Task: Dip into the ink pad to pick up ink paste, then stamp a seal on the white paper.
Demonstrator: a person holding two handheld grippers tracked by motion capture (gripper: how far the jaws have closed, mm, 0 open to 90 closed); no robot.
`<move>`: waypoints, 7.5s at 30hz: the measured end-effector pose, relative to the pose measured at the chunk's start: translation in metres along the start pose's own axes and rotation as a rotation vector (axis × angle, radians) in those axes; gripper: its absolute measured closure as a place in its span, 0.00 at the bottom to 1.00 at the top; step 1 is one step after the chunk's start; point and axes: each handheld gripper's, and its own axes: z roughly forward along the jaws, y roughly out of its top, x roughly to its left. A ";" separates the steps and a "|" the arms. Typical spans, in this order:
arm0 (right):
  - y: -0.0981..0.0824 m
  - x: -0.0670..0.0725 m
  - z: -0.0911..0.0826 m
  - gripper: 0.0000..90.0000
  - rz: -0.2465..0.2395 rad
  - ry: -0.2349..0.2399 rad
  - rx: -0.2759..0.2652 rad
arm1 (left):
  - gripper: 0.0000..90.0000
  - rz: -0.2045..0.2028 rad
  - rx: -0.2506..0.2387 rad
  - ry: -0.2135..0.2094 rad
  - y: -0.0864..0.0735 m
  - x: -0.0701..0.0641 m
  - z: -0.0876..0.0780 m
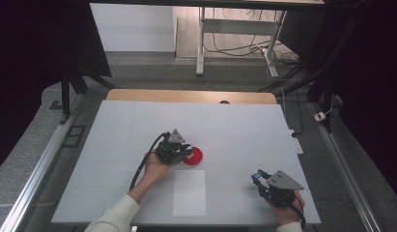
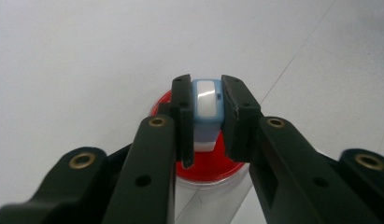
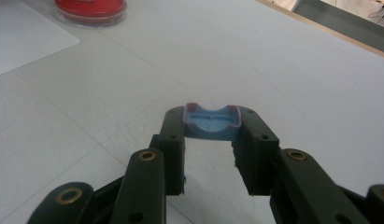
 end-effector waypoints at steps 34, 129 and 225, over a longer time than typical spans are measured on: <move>0.000 0.001 -0.001 0.72 -0.002 -0.002 0.001 | 0.84 -0.035 -0.098 -0.038 0.010 0.000 -0.022; 0.000 0.000 -0.002 0.72 -0.005 -0.007 0.000 | 0.84 0.035 -0.025 0.002 0.007 -0.009 0.006; 0.002 0.002 0.001 0.72 -0.009 0.002 -0.005 | 0.84 0.068 -0.121 -0.180 -0.007 -0.038 -0.082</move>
